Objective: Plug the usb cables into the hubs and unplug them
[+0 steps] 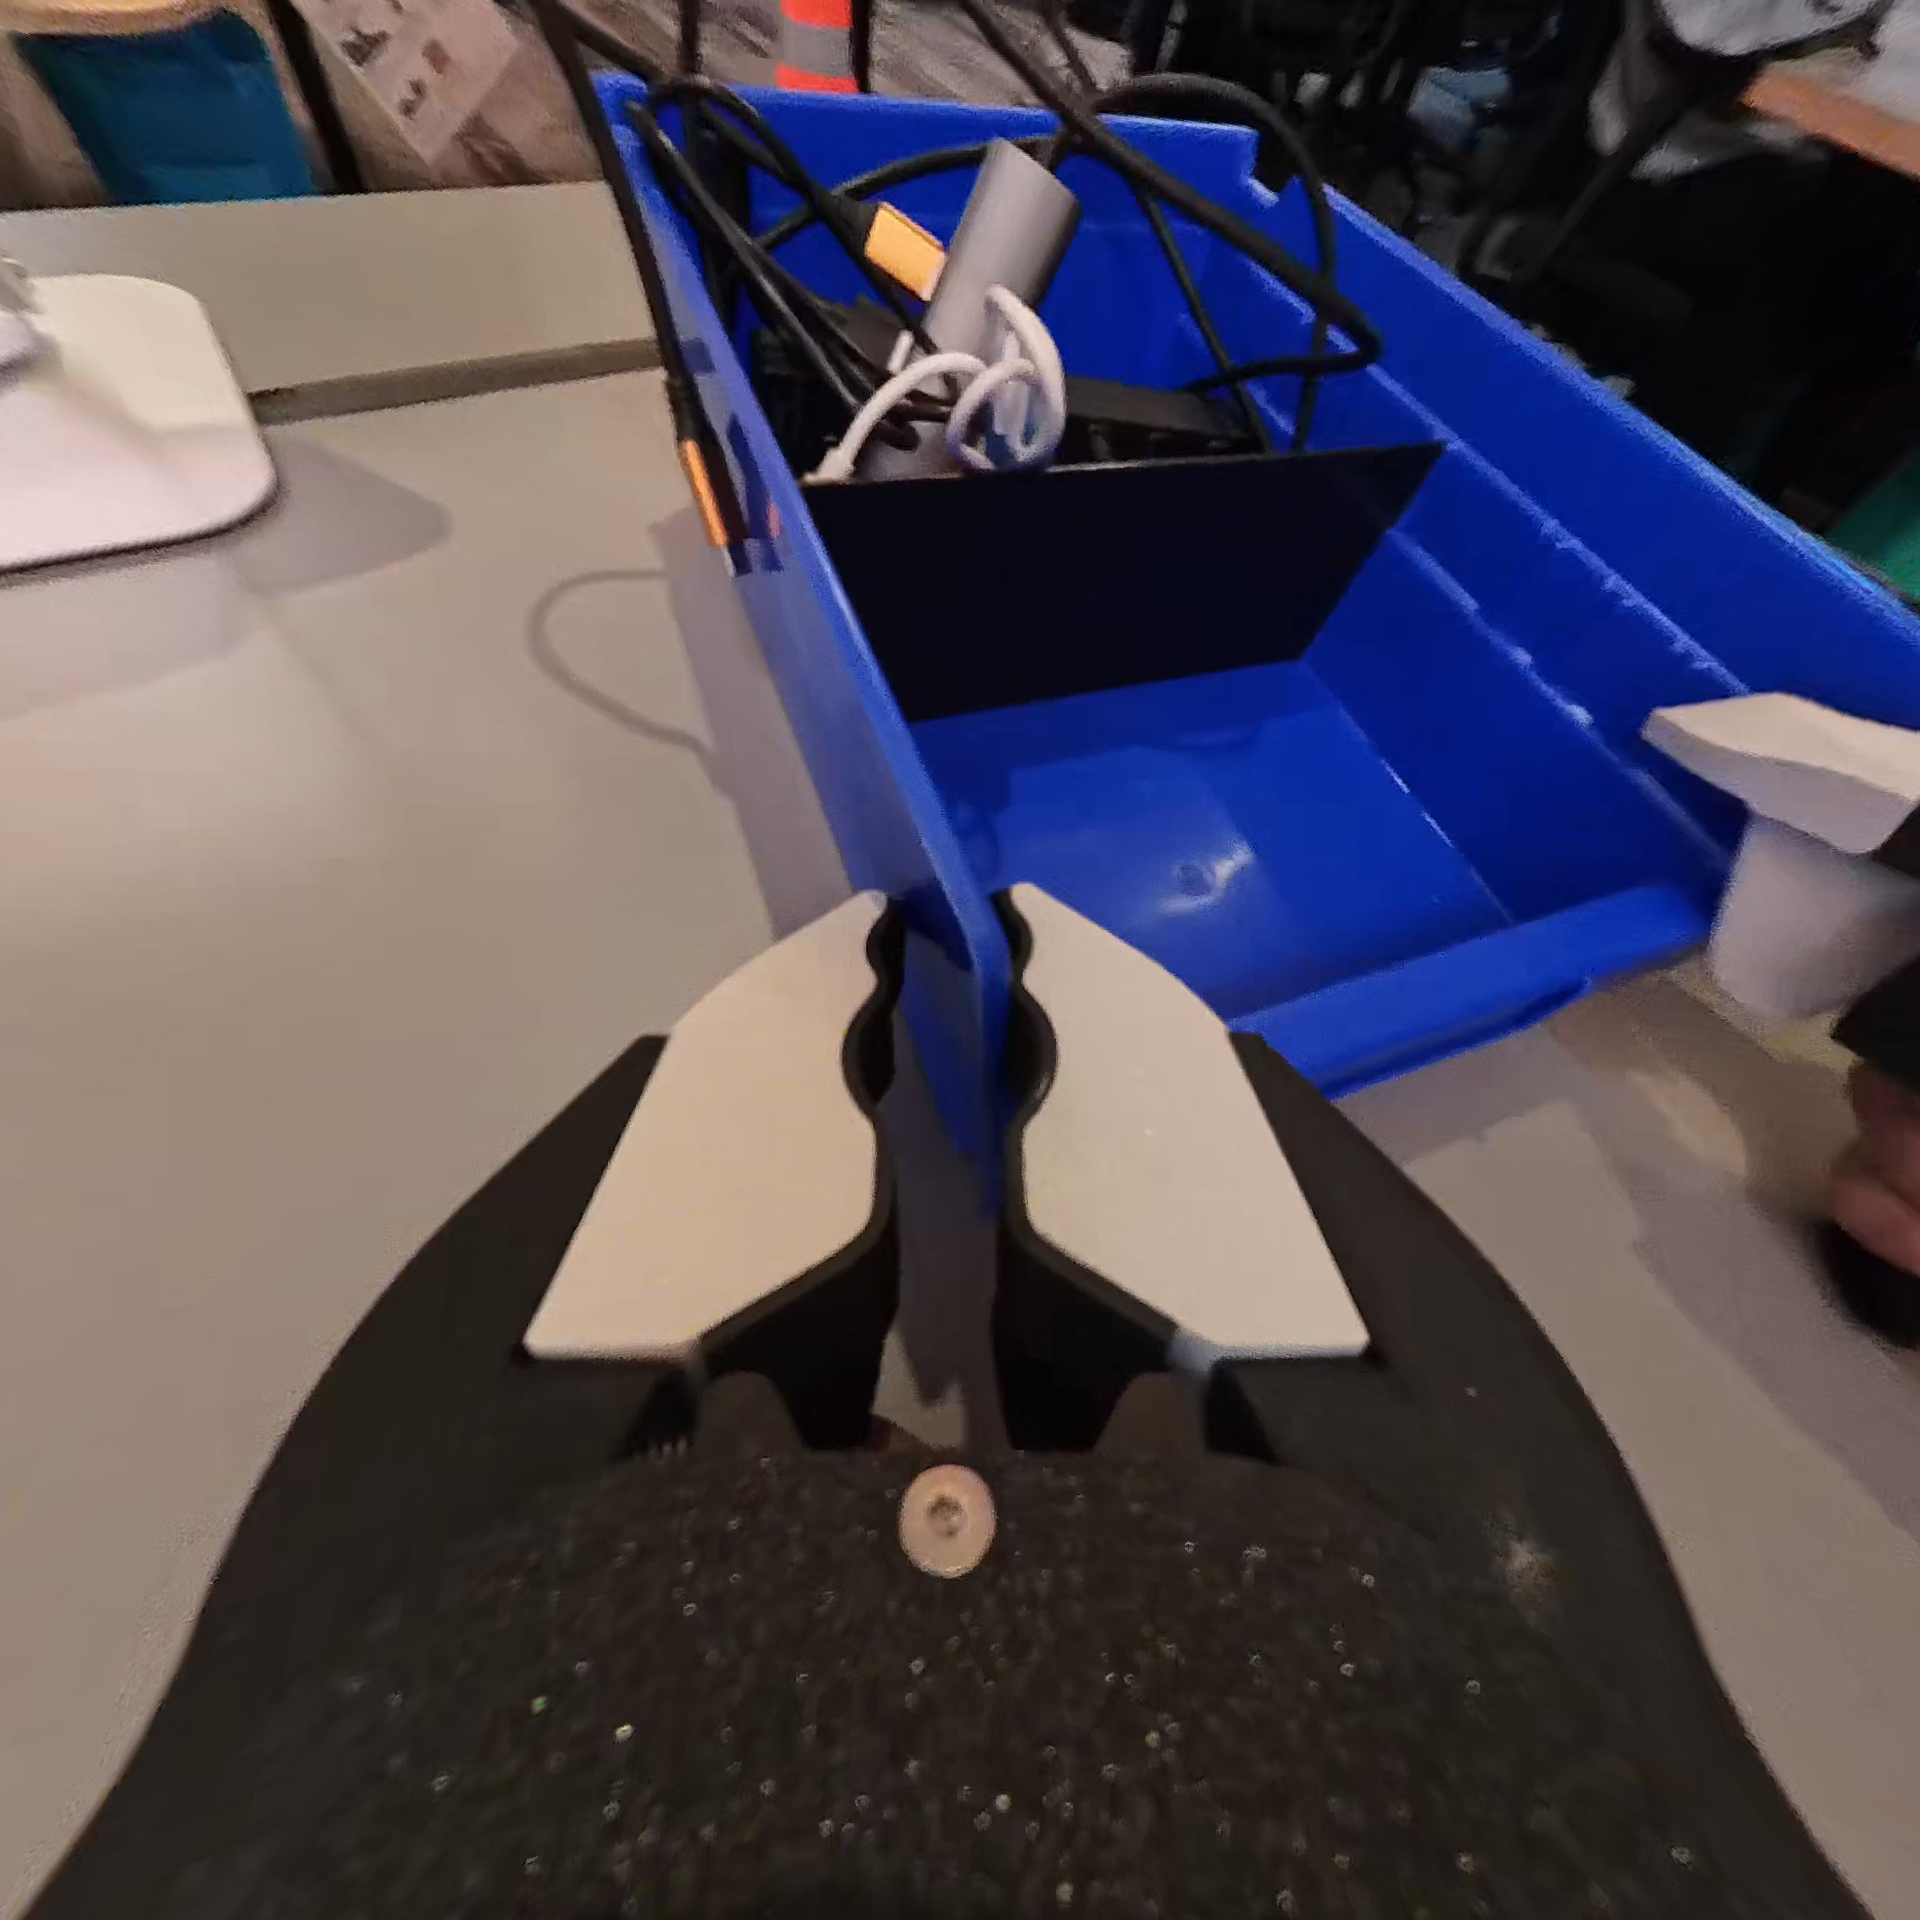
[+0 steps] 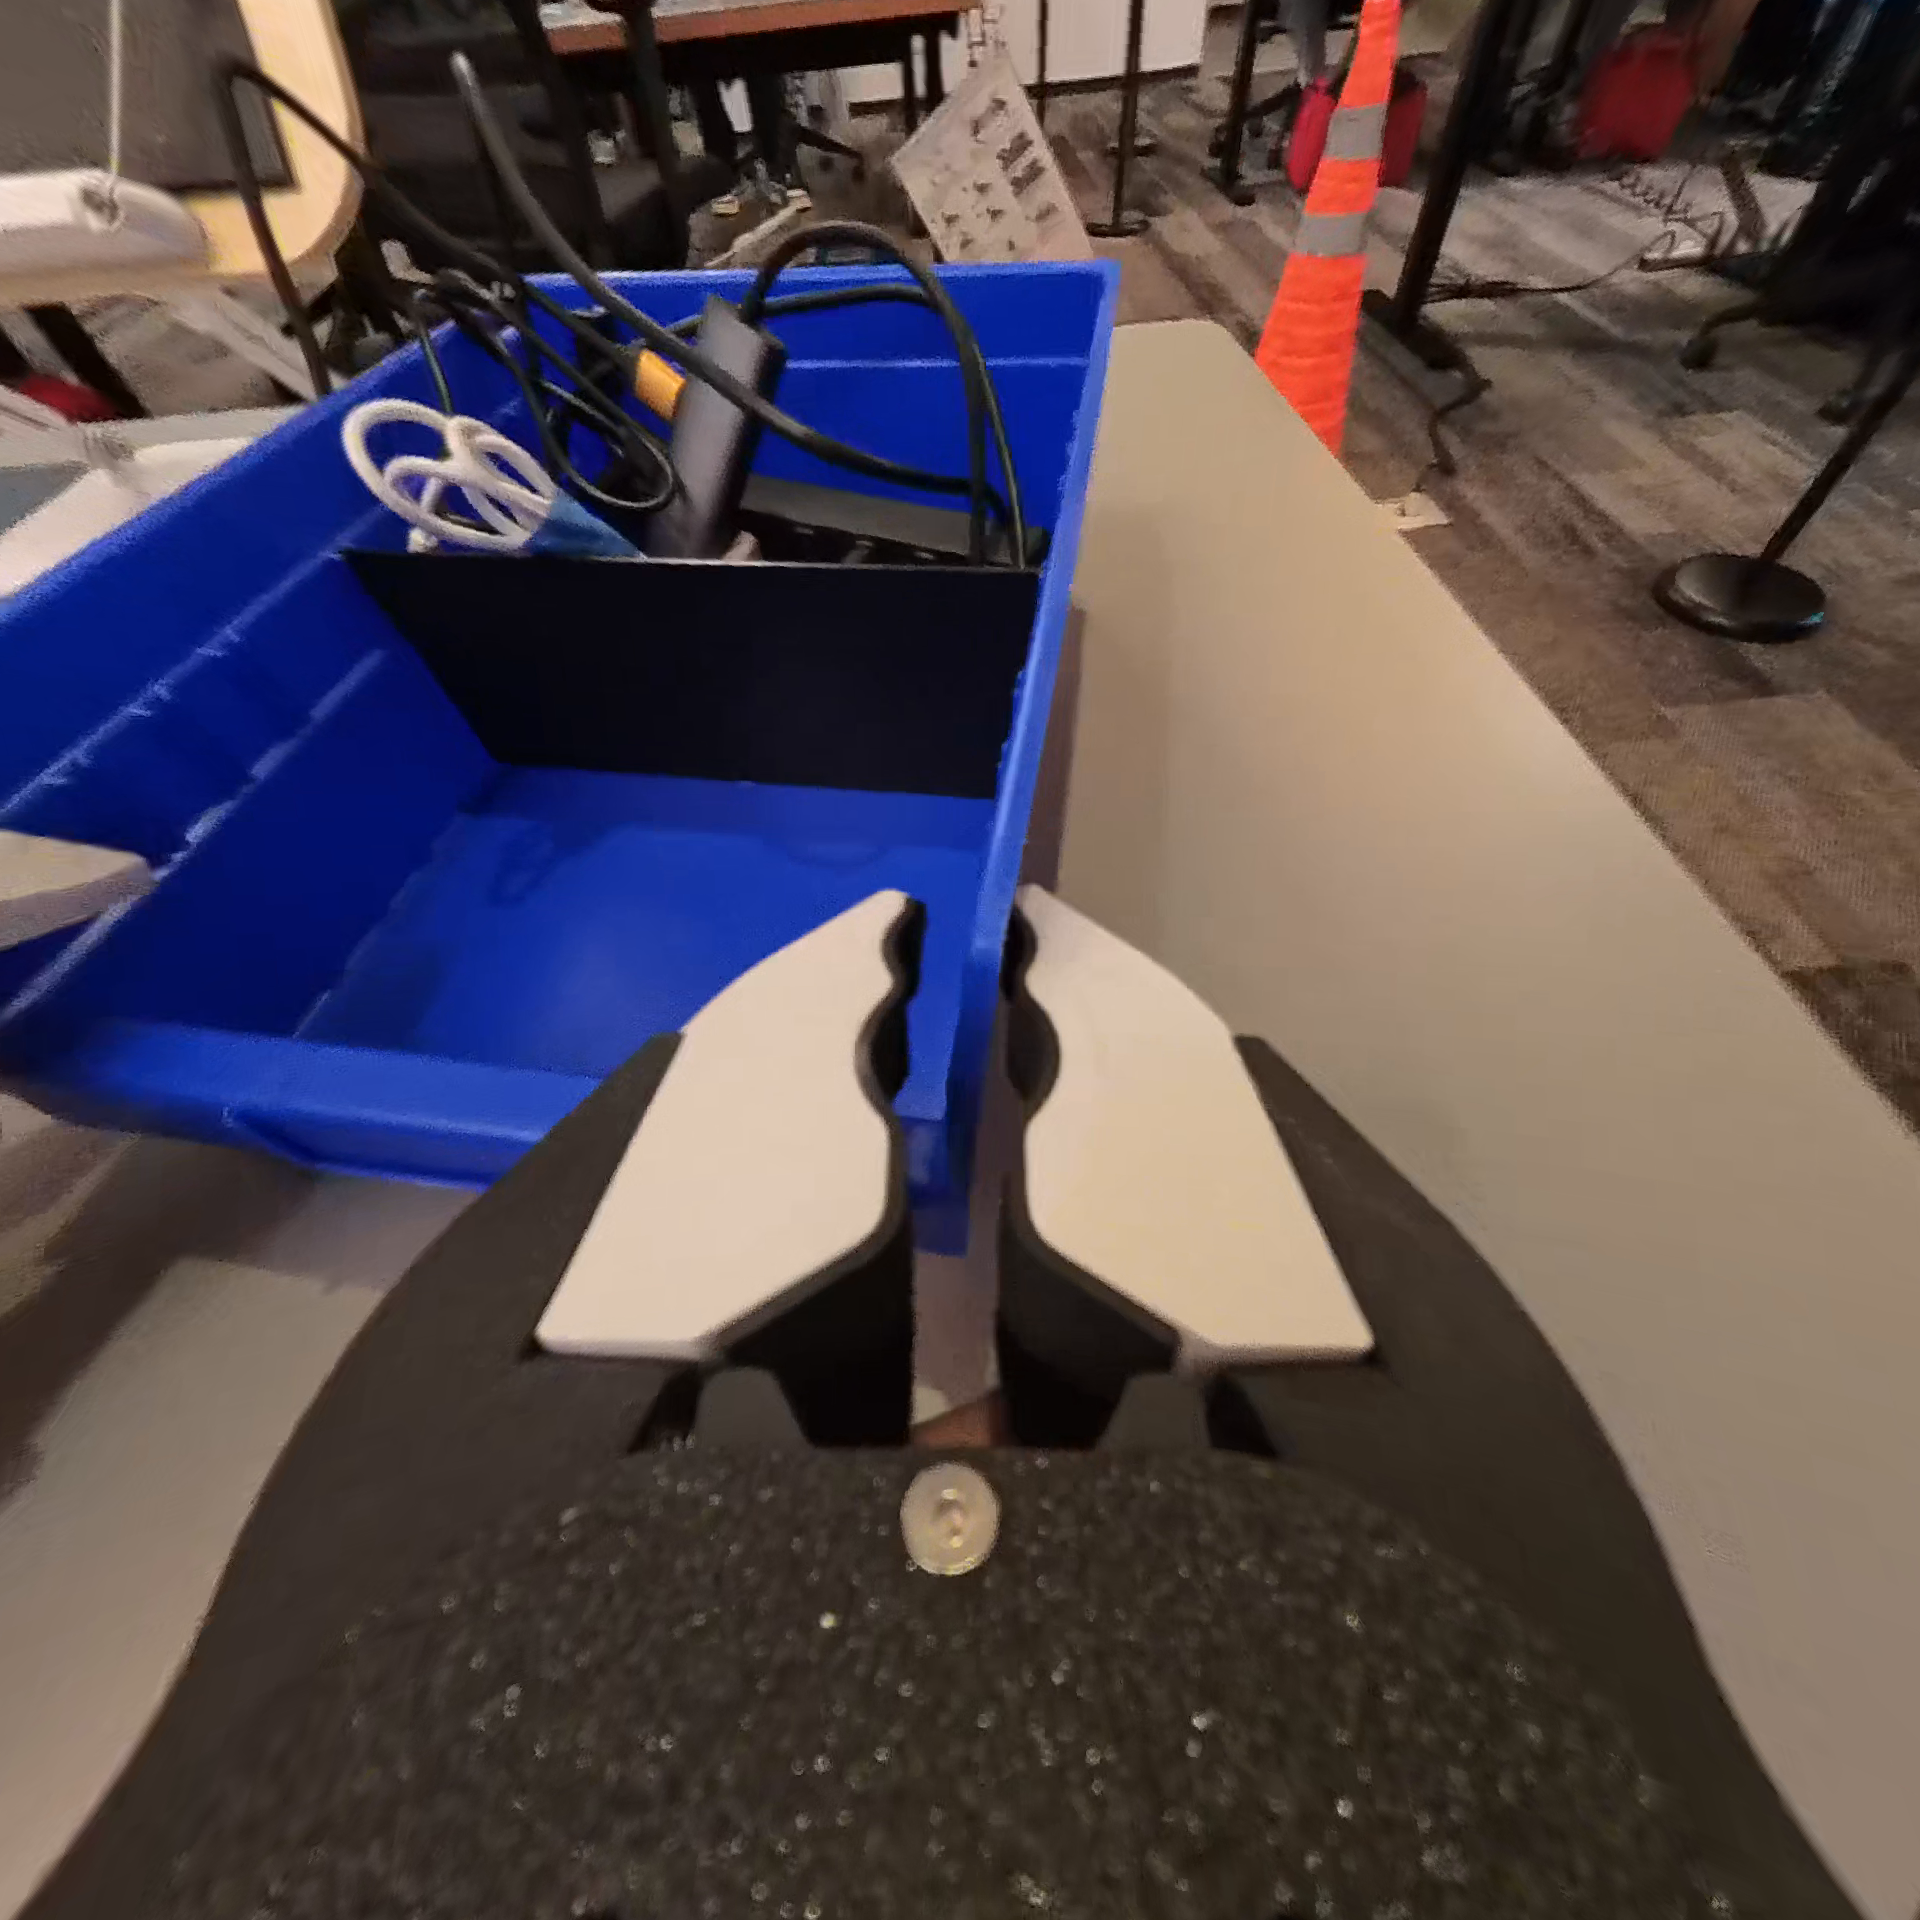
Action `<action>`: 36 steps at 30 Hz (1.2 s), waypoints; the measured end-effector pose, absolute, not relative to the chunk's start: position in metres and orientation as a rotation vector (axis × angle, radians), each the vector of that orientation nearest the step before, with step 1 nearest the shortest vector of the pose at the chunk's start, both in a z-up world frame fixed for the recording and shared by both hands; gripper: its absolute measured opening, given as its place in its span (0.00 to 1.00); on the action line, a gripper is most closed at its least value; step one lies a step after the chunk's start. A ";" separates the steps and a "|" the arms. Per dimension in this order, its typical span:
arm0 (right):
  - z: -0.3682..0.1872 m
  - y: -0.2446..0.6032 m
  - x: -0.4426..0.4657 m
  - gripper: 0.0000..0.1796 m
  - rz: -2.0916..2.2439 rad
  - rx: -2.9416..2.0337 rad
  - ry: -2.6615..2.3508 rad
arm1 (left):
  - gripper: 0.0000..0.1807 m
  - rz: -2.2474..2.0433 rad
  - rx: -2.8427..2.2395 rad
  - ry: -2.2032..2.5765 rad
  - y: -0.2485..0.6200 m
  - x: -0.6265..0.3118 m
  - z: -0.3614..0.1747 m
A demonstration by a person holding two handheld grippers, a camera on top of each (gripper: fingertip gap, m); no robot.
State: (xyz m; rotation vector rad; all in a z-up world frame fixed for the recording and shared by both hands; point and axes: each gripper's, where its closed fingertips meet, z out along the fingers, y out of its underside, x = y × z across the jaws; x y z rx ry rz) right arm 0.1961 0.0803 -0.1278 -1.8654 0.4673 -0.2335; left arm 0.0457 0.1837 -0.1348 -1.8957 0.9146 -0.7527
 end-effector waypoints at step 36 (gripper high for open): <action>-0.115 0.142 -0.049 0.15 -0.063 -1.904 -0.123 | 0.17 -0.942 -1.447 0.265 0.238 -0.334 -0.004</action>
